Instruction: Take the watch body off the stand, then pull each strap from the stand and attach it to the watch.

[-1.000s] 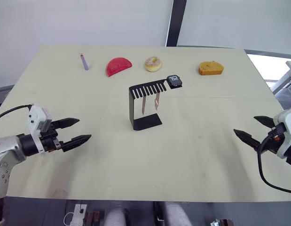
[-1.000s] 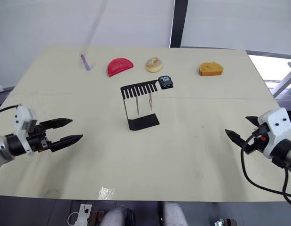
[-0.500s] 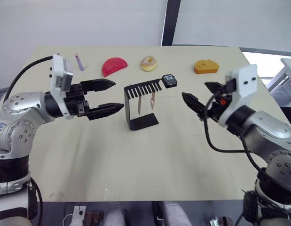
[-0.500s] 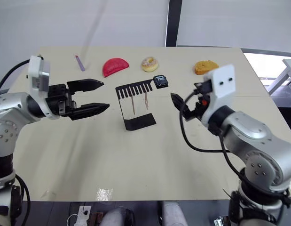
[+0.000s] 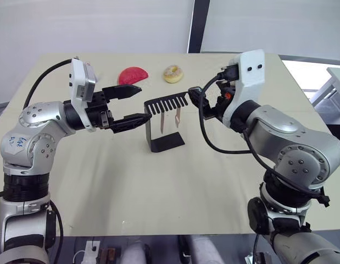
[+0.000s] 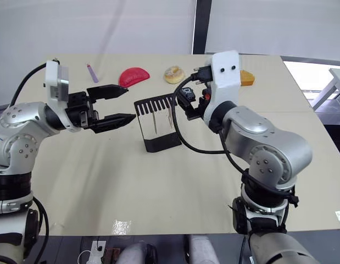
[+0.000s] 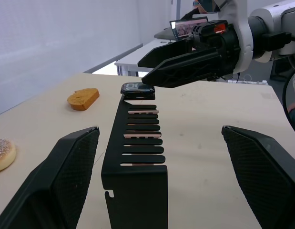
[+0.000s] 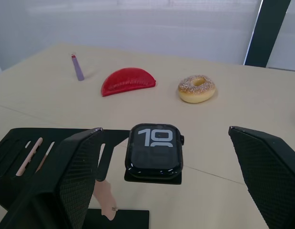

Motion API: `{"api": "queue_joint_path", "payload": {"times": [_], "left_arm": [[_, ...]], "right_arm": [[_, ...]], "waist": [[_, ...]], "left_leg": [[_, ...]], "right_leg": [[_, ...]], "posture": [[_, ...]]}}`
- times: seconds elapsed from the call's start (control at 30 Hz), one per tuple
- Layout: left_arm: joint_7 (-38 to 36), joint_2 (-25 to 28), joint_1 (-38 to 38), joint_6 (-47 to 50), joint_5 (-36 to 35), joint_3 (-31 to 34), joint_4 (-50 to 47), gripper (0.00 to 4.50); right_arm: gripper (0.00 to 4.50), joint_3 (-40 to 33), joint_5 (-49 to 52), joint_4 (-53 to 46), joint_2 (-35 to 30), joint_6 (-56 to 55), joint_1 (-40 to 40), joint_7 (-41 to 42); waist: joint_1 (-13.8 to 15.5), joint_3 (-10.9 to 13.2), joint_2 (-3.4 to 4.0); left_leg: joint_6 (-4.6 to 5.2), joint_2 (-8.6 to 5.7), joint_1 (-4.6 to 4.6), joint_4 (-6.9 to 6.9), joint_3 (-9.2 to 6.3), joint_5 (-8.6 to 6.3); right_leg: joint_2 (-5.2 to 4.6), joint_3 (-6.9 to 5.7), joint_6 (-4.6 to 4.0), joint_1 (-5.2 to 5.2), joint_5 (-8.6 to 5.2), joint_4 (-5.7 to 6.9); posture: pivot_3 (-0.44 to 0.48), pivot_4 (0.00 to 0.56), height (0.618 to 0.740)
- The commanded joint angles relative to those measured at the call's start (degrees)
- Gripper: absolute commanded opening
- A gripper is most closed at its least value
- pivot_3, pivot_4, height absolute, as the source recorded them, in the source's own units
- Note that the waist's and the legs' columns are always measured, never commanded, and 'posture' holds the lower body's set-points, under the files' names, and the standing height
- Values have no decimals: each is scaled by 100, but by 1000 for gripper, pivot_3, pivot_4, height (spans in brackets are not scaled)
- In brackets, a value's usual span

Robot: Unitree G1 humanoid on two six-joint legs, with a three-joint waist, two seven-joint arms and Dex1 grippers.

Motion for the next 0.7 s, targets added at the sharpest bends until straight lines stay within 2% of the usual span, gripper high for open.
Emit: {"api": "queue_joint_path", "payload": {"times": [0.03,0.23,0.3,0.7], "left_arm": [[-62,52,-70,-104,25,87,-59,4438],[-59,78,15,-126,79,113,-120,4438],[-50,84,34,-112,72,118,-153,4500],[-13,76,7,-78,57,115,-187,4500]], "right_arm": [[4500,63,-204,-12,130,-59,-138,-51],[4500,88,-386,-52,442,14,-142,-44],[3949,94,-432,-52,471,22,-152,-4],[3949,151,-624,2,483,1,-137,82]], "waist": [[0,0,0],[-9,0,0],[-8,0,0],[-61,0,0]], "left_leg": [[0,0,0,0,0,0],[0,1,-1,-4,0,0],[0,1,-1,-4,0,0],[0,0,-2,-5,-1,0]], "right_leg": [[0,0,0,0,0,0],[0,0,0,-2,0,-1],[-1,0,0,-2,0,-1],[-1,0,0,-2,0,-3]], "posture": [[0,150,737],[0,150,737],[0,150,737],[0,150,737]]}}
